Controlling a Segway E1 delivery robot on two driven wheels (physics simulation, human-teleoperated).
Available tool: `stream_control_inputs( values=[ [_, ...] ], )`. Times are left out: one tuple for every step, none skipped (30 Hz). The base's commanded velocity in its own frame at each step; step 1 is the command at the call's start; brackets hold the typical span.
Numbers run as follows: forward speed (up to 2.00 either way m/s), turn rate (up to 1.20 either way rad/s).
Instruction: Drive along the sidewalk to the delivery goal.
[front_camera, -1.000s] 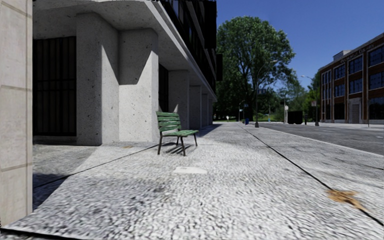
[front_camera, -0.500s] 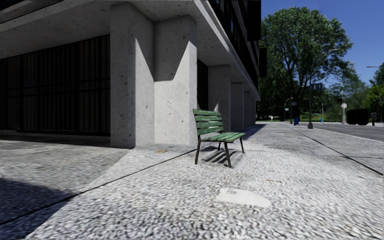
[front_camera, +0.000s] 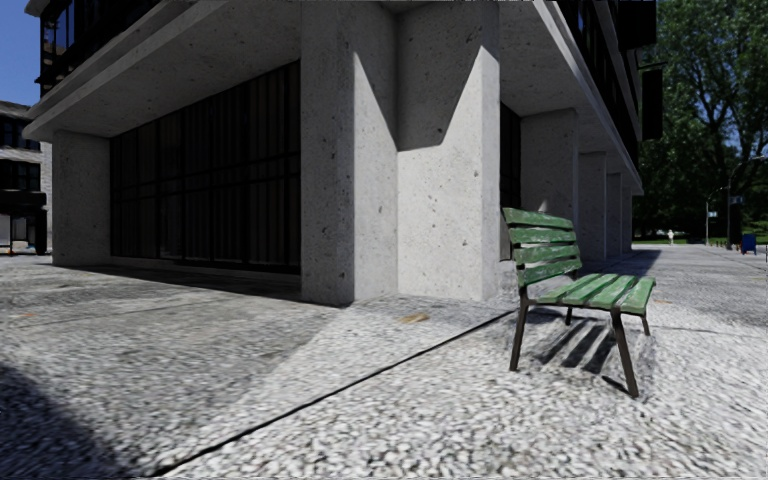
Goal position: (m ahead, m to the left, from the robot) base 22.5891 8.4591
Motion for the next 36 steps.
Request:
stream_control_inputs(
  values=[
    [2.00, 0.67],
    [2.00, 0.67],
    [2.00, 0.67],
    [2.00, 0.67],
    [2.00, 0.67],
    [2.00, 0.67],
    [2.00, 0.67],
    [2.00, 0.67],
    [2.00, 0.67],
    [2.00, 0.67],
    [2.00, 0.67],
    [2.00, 0.67],
    [2.00, 0.67],
    [2.00, 0.67],
    [2.00, 0.67],
    [2.00, 0.67],
    [2.00, 0.67],
    [2.00, 0.67],
    [2.00, 0.67],
    [2.00, 0.67],
    [2.00, 0.67],
    [2.00, 0.67],
    [2.00, 0.67],
    [2.00, 0.67],
    [2.00, 0.67],
    [2.00, 0.67],
    [2.00, 0.67],
    [2.00, 0.67],
    [2.00, 0.67],
    [2.00, 0.67],
    [2.00, 0.67],
    [2.00, 0.67],
    [2.00, 0.67],
    [2.00, 0.67],
    [2.00, 0.67],
    [2.00, 0.67]
  ],
)
